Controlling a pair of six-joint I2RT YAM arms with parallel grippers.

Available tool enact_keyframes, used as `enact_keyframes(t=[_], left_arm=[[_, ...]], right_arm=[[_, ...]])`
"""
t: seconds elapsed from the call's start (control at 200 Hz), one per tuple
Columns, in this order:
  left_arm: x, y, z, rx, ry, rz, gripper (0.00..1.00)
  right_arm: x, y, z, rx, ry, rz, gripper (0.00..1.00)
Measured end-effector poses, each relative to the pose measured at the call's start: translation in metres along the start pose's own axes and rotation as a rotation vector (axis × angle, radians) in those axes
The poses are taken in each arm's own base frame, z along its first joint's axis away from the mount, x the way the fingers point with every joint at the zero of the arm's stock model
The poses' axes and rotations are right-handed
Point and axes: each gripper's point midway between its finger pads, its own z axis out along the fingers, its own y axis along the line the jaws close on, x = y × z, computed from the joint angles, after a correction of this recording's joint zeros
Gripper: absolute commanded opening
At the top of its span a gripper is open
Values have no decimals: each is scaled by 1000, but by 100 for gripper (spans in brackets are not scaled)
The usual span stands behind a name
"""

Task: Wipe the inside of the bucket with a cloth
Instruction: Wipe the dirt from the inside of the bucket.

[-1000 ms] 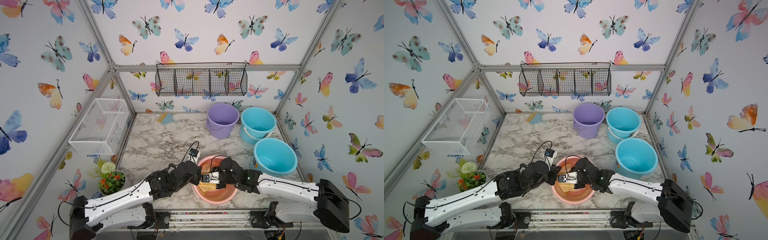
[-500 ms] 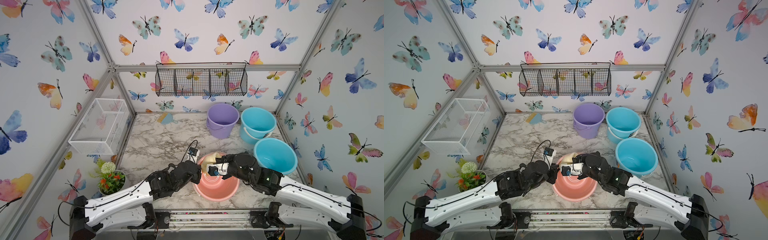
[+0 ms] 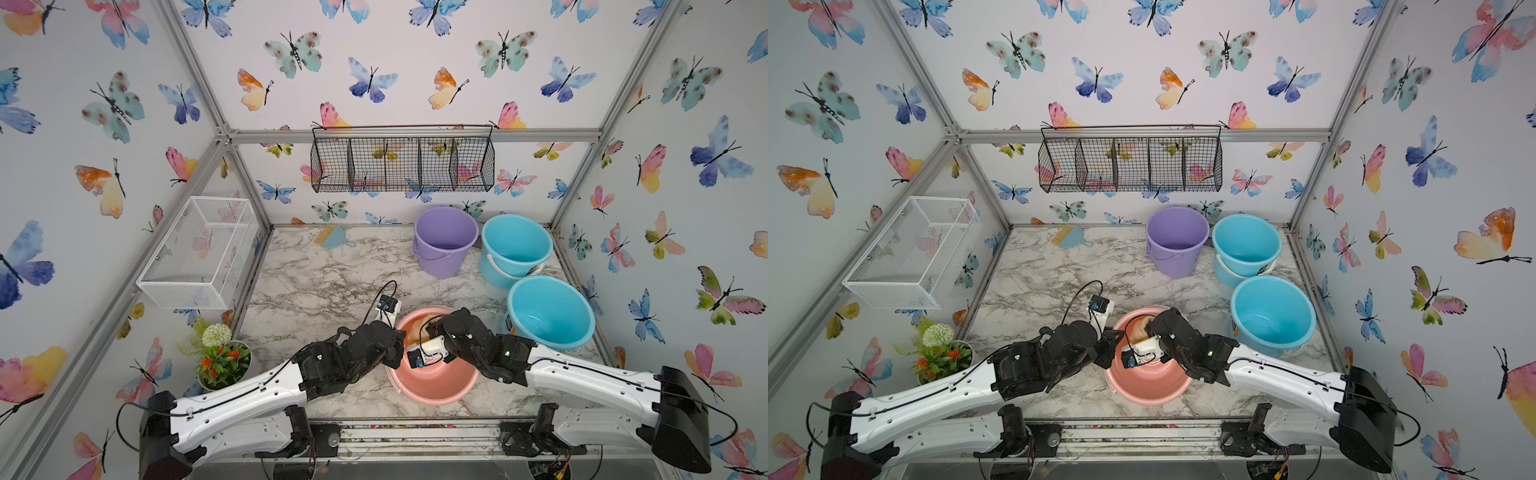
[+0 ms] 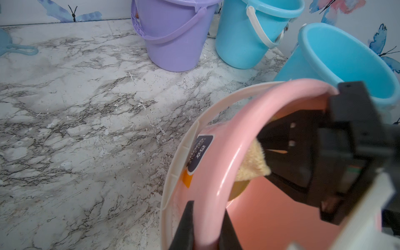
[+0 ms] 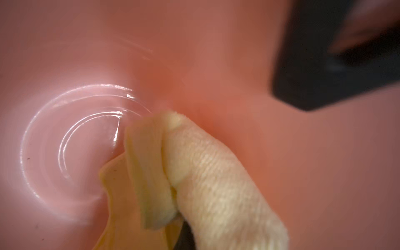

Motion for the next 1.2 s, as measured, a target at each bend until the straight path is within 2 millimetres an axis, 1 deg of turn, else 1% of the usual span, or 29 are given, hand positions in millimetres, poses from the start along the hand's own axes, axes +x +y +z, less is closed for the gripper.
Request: enact_keyframes(t=[0.08, 0.195, 0.295, 0.425, 0.661, 0.781, 0.916, 0.976, 1.076, 1.131, 1.201], left_arm=[[0, 1, 1, -3, 0, 0, 0], [2, -3, 0, 14, 8, 7, 0], [3, -2, 0, 13, 15, 11, 0], [5, 0, 0, 6, 23, 3, 0], [6, 7, 0, -19, 16, -23, 0], [6, 7, -1, -16, 14, -25, 0], [6, 5, -2, -6, 12, -14, 0], [6, 4, -2, -1, 12, -12, 0], [3, 2, -2, 5, 1, -18, 0], [-1, 1, -2, 11, -16, -26, 0], [-5, 0, -3, 13, -34, -34, 0]], right_arm=[[1, 12, 14, -37, 18, -10, 2], [3, 38, 34, -117, 47, -20, 2], [3, 53, 46, -161, 56, -15, 2], [0, 57, 54, -171, 57, 3, 2], [-8, 51, 63, -192, 48, 45, 2], [-9, 50, 60, -197, 45, 68, 2], [-9, 44, 45, -196, 31, 81, 2], [-9, 35, 35, -184, 23, 85, 2], [-12, 11, 16, -142, 0, 96, 2], [-12, -3, 3, -114, -11, 100, 2], [-11, -15, -11, -100, -16, 96, 2]])
